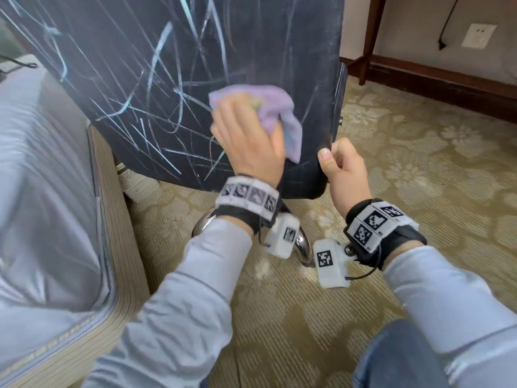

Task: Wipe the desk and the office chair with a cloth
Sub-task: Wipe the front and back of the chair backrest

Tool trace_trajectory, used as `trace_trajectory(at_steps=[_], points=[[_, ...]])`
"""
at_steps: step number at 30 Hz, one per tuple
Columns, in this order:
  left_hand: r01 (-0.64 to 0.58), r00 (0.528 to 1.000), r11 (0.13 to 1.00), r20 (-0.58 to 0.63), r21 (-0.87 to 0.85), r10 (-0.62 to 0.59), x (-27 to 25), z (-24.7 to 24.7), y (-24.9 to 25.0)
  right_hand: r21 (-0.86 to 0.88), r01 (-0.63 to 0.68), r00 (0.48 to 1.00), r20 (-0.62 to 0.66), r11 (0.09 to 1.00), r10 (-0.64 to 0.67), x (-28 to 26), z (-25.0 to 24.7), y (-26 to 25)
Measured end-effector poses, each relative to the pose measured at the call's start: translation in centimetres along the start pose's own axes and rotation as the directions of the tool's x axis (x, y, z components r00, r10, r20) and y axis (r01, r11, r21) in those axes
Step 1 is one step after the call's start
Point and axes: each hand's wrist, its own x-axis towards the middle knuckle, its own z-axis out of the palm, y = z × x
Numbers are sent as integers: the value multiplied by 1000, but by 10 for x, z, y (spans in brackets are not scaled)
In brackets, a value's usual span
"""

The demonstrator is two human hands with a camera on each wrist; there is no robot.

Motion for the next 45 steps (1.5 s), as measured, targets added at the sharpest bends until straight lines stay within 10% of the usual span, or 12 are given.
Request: trace_trajectory(at_steps=[6, 15, 23, 31, 38, 45], points=[[-166, 901, 954, 431, 250, 44, -114, -9, -50, -28, -15, 1000, -4, 1000, 14, 5, -5, 2], [-124, 992, 992, -35, -22, 123, 32, 2, 27, -1, -7, 1000, -13, 1000, 7, 4, -3, 4], [-177, 902, 967, 423, 185, 84, -100, -9, -31, -7, 5, 1000, -28, 1000, -5, 6, -4, 6], [-117, 988, 992, 111, 50, 111, -3, -1, 31, 32, -6, 1000, -10, 999, 6, 3, 0, 9], [99, 980, 994, 167, 37, -103, -36, -6, 8, -12, -1, 999, 41, 1000, 1, 7, -3, 8], [-88, 985, 996, 146, -5, 88, 18, -18, 26, -20, -17, 999, 48, 1000, 18, 3, -3, 3]])
